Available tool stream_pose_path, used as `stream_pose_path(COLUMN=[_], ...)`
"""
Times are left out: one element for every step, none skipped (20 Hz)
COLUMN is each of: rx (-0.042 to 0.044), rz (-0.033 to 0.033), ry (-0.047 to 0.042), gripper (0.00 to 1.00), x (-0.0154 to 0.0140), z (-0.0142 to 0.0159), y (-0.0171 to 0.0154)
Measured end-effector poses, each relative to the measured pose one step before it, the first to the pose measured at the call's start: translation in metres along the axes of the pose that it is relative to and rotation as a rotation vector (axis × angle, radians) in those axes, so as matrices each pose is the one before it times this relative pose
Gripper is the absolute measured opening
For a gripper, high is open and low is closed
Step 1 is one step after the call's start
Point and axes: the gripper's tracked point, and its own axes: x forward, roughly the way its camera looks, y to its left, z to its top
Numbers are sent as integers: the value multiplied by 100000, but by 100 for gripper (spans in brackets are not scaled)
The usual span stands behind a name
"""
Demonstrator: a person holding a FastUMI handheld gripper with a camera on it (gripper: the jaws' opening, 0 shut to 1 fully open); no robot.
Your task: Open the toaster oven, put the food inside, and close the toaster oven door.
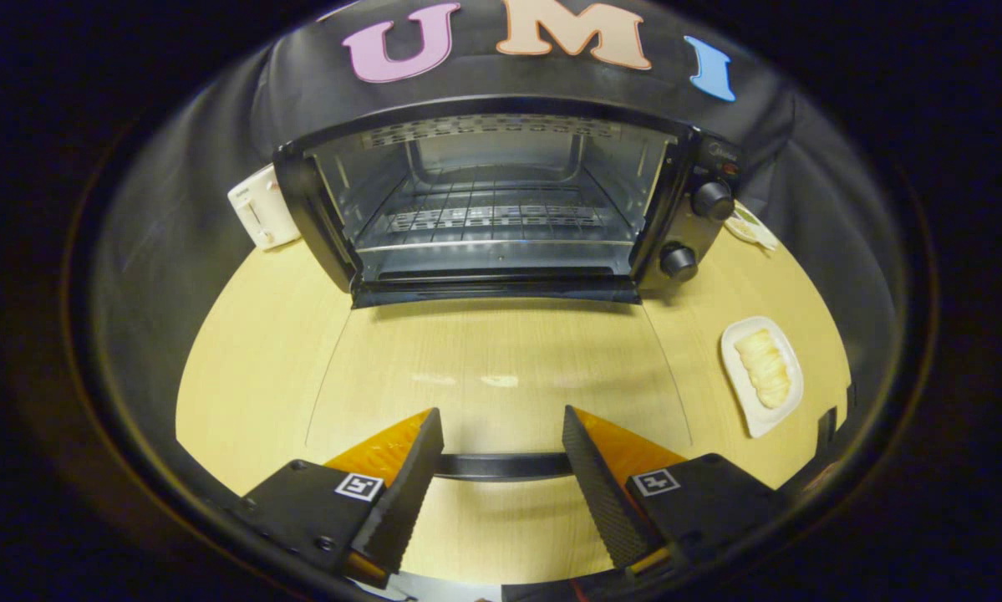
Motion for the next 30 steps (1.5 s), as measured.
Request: stream_pose_path(rx=[-556,-392,40,89,-202,-187,122,1046,1402,1847,2053,1257,861,534,448,633,683,771,640,652,383,179,155,119,101,129,42,-114,-506,-680], rz=[239,264,209,159,150,-161,-330,-640,-611,-1059,-1449,-1488,-1888,-2234,-2229,-2089,-2126,-2046,-2043,-1962,-2207,-2256,-2357,-2086,-2094,-1749,-1503,-1310,-1205,-981], ry=[262,274,24,-306,-119,46,-46,-491,-678,-786,-1139,-1122,-868,-853,-703,-631,-456,-213,75,256,491,416,465,358,282,600,1071,822,1141,1247], gripper=[92,92,92,92,92,92,92,92,92,92,92,92,92,92,92,92,92,92,92,92,92,92,92,92,92,92,92,92,92,92], x=[-34,-56,-38,4,24,-27,-68,-133,-110,39,-78,33,24,134,229,315,229,342,372,587,488,412,360,334,521,403,471,487,354,475], z=[87,52,31,228,151,180,295,326,450,539,655,666,772,537,602,544,501,315,284,77,162,100,119,128,41,-20,-165,-138,-154,-366], y=[59,-25,-22,-68,-110,-355,-456,-679,-628,-828,-948,-842,-1095,-1375,-1276,-1304,-1291,-1393,-1315,-1418,-1360,-1404,-1290,-1172,-1149,-1036,-785,-829,-729,-649])
